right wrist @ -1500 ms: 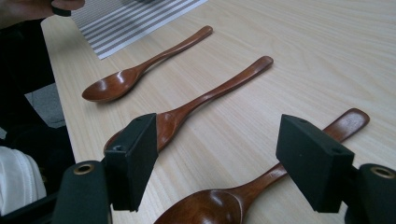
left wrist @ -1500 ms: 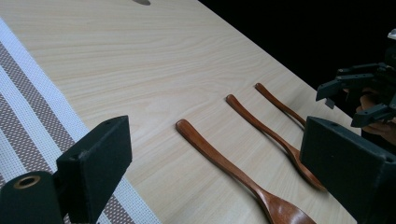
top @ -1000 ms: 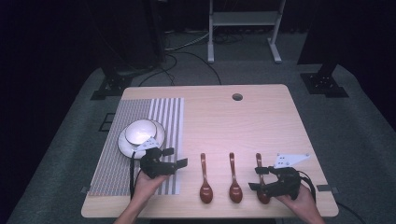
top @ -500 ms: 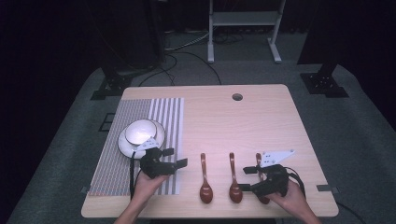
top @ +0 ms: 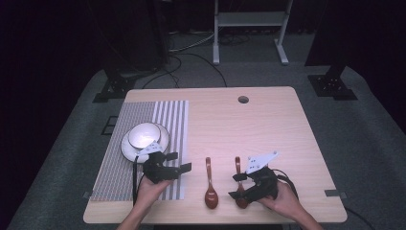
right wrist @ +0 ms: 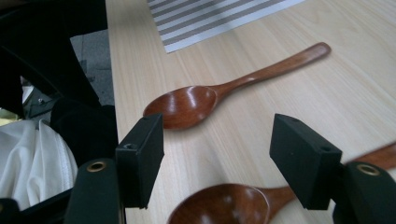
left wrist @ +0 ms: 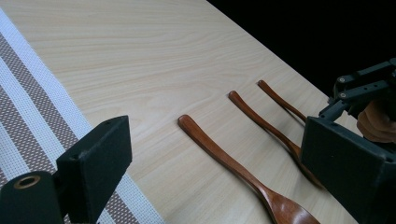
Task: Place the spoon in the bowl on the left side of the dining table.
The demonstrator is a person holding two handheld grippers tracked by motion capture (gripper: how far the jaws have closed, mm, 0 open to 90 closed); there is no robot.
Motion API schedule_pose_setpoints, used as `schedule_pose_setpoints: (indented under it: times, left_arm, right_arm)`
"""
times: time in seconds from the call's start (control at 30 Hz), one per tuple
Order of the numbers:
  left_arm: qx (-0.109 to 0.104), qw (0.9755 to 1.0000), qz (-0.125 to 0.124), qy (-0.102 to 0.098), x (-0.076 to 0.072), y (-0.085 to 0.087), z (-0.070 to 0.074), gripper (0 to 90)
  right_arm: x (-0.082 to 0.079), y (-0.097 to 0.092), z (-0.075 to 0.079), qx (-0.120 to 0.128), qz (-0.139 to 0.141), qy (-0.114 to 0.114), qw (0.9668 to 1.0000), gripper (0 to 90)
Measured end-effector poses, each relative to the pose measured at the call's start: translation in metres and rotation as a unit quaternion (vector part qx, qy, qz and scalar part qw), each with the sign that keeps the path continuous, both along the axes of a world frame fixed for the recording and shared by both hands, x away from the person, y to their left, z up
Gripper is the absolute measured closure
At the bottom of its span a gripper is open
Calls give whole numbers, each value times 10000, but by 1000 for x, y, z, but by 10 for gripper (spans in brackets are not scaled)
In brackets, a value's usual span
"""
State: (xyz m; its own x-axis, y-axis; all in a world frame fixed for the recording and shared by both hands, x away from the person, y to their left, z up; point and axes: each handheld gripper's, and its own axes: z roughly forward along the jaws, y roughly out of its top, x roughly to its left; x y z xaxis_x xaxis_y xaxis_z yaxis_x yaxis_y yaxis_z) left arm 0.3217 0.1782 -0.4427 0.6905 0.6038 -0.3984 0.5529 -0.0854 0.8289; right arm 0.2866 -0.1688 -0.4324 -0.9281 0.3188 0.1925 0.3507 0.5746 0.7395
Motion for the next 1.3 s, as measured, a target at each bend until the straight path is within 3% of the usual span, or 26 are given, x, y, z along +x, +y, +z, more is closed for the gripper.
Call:
schedule_pose_setpoints:
  times: [0.3, 0.6, 1.3]
  left_arm:
    - [-49, 10000, 34, 60, 0, 2, 0, 82]
    - [-42, 10000, 24, 83, 0, 1, -1, 82]
    - [-55, 9998, -49, 178, 0, -2, -3, 82]
  right_arm:
    - [0, 24, 0, -113, 342, 10, 9993, 420]
    - [-2, 34, 1, -175, 533, -5, 9984, 500]
    - [-5, 65, -19, -385, 1042, 136, 9937, 671]
